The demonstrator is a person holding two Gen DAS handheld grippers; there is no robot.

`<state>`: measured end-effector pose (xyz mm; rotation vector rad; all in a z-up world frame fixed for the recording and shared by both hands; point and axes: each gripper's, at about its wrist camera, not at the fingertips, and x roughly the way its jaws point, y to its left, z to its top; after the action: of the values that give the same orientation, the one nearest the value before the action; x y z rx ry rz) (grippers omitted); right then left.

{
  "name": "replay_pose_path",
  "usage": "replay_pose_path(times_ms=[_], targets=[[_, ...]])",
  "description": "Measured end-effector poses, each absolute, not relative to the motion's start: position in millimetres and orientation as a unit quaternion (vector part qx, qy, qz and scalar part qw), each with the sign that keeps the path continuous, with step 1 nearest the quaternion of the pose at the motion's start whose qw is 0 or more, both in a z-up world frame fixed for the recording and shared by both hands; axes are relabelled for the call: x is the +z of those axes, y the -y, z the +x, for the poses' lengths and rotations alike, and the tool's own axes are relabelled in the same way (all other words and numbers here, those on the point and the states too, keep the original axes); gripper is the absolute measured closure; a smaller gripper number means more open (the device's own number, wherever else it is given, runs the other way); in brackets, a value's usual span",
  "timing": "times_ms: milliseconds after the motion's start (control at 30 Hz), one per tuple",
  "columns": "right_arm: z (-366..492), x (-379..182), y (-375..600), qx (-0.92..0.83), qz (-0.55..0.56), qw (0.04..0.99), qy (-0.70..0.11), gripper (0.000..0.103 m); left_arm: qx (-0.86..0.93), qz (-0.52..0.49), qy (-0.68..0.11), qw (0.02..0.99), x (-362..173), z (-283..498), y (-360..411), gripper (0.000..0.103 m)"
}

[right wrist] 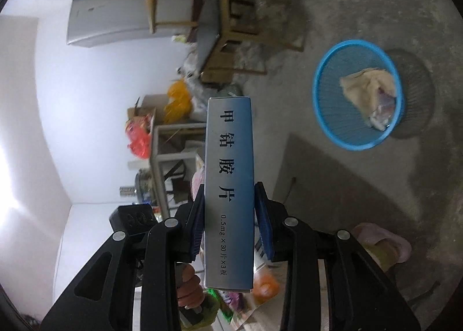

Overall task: Collect trash
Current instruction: 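Carry the blue box and pink sponge to the blue wastebasket and release both, then move both tools back over the table toward the white bottle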

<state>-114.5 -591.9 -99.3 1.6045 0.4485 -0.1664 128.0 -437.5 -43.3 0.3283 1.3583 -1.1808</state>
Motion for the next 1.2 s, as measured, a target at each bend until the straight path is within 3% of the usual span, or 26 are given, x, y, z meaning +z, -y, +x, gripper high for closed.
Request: replay_pose_path(times_ms=[100, 200, 300, 467, 633, 833, 1200], targets=[[-102.9, -115.9, 611.4, -0.095, 0.716, 0.662, -0.202, 0.071, -0.496, 0.147, -0.585, 0.624, -53.6, 127.7, 471.2, 0.023], [-78.5, -135.8, 633.4, -0.116, 0.711, 0.661, -0.212, 0.070, -0.475, 0.131, -0.585, 0.645, -66.3, 138.2, 502.3, 0.013], [-58.6, -178.3, 660.8, -0.143, 0.703, 0.651, -0.247, 0.034, -0.445, 0.118, -0.590, 0.663, -83.4, 156.7, 522.8, 0.011], [-60.7, -259.6, 667.1, -0.212, 0.709, 0.595, -0.315, 0.035, -0.430, 0.092, -0.590, 0.678, -94.4, 164.7, 516.5, 0.011], [-80.2, -278.5, 647.6, -0.208, 0.710, 0.596, -0.312, 0.035, -0.448, 0.082, -0.561, 0.691, -79.4, 167.0, 479.4, 0.011], [-104.1, -249.7, 623.8, -0.203, 0.695, 0.621, -0.302, 0.035, -0.466, 0.045, -0.518, 0.715, -36.9, 160.1, 428.5, 0.011], [-86.9, -122.3, 565.7, -0.146, 0.563, 0.748, -0.318, 0.034, -0.483, 0.032, -0.451, 0.750, 26.0, 118.7, 312.5, 0.011]])
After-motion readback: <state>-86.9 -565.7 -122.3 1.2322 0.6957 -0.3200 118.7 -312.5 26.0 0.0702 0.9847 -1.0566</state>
